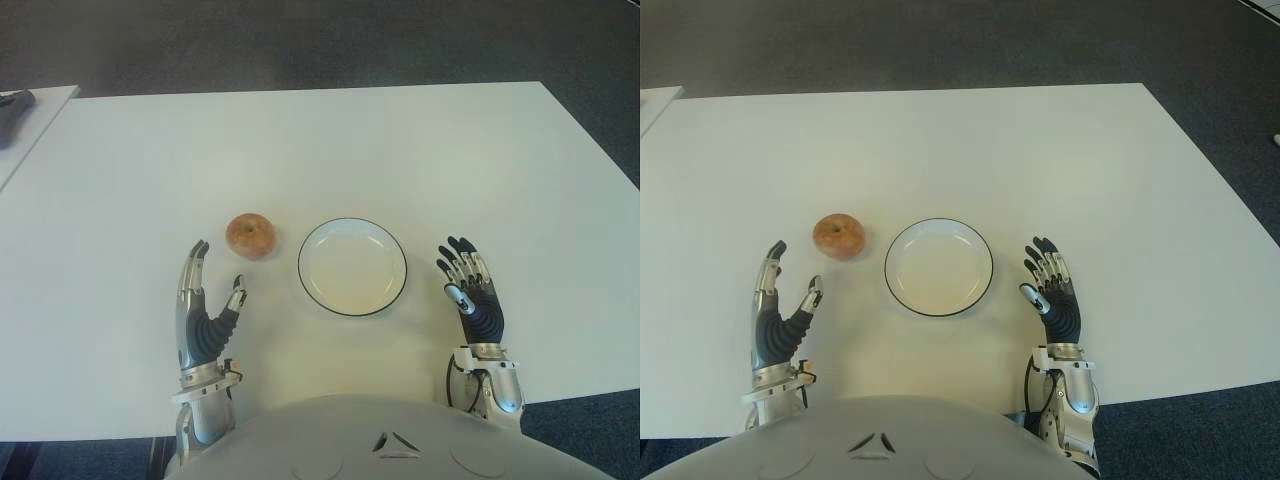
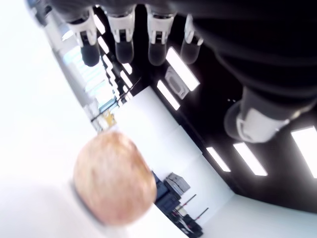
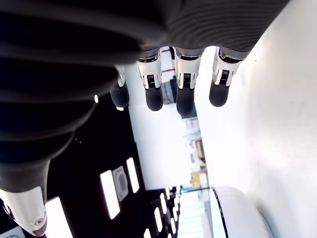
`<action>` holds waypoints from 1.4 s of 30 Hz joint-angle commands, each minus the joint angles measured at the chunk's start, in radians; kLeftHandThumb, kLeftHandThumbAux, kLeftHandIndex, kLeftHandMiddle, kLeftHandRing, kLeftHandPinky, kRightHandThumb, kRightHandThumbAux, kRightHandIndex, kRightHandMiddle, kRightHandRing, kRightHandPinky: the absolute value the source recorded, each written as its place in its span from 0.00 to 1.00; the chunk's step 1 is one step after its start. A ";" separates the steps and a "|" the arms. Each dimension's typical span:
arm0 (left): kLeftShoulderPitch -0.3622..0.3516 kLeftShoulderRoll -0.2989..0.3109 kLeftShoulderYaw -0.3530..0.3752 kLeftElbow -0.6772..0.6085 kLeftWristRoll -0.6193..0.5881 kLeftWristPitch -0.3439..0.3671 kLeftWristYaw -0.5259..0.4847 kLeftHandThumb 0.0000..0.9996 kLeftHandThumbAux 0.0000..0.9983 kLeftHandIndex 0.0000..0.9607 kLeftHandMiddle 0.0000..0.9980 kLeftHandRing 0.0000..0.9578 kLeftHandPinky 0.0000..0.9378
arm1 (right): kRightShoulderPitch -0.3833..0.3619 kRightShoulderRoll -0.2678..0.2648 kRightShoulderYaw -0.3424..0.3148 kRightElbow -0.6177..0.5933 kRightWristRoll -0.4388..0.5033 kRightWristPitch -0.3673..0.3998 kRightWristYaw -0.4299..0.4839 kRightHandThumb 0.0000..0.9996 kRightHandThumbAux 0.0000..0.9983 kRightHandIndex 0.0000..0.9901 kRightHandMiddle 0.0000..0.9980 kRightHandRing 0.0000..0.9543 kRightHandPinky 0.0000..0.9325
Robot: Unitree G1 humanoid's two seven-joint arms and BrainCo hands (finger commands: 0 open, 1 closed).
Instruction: Put the apples into the plate.
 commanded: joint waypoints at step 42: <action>-0.580 0.573 -0.238 0.298 0.408 0.345 -0.187 0.29 0.31 0.06 0.01 0.00 0.03 | -0.032 0.027 0.000 0.101 -0.007 -0.040 -0.016 0.24 0.62 0.09 0.12 0.12 0.14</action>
